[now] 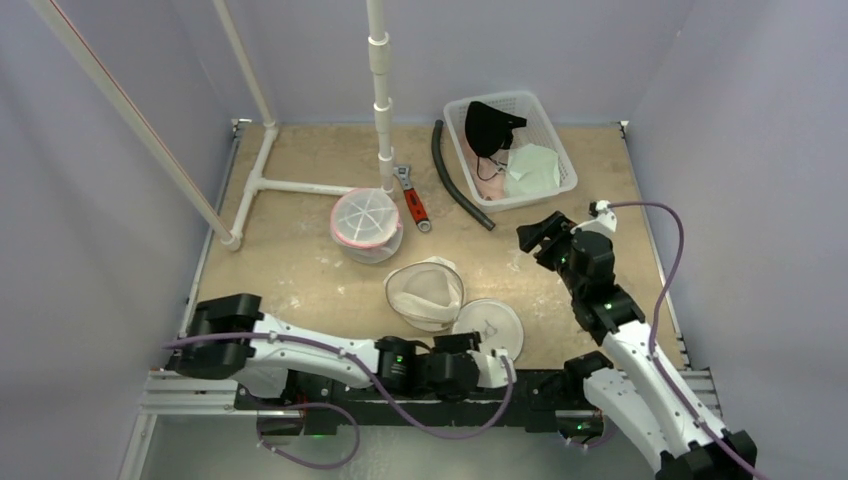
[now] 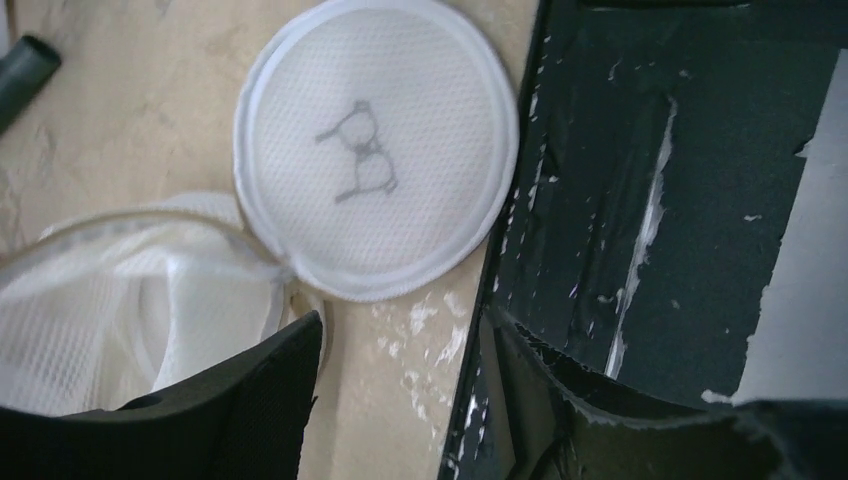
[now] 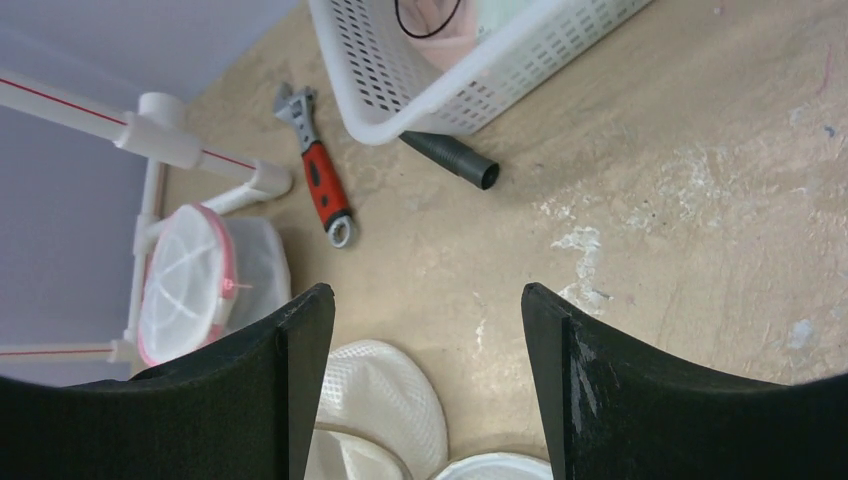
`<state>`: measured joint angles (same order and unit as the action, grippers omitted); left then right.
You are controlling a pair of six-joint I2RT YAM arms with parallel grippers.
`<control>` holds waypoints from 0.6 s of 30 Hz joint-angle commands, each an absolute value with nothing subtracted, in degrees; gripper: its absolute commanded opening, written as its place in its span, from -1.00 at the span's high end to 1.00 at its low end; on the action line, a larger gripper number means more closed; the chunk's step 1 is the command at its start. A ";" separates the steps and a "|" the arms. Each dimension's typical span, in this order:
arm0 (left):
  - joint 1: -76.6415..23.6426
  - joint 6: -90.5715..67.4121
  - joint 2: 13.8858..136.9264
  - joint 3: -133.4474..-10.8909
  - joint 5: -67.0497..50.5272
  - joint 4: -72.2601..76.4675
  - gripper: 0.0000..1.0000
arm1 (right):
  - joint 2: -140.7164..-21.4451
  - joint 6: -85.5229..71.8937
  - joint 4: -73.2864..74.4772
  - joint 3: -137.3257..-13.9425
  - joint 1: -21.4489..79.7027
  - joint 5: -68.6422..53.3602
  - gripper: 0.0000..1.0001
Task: Unzip the laundry bag and remove the bra
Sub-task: Close the laundry bag at the center of the board.
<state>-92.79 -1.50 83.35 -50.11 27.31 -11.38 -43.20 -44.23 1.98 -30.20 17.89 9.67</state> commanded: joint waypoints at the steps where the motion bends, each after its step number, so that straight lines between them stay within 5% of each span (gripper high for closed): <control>1: -92.99 10.67 91.02 -58.06 20.21 -7.18 -0.15 | -38.84 -45.30 5.78 -31.17 17.73 11.24 -0.43; 18: -89.47 9.78 108.80 -63.91 19.72 0.69 -0.12 | -31.12 -44.74 10.16 -31.43 17.72 9.41 -0.43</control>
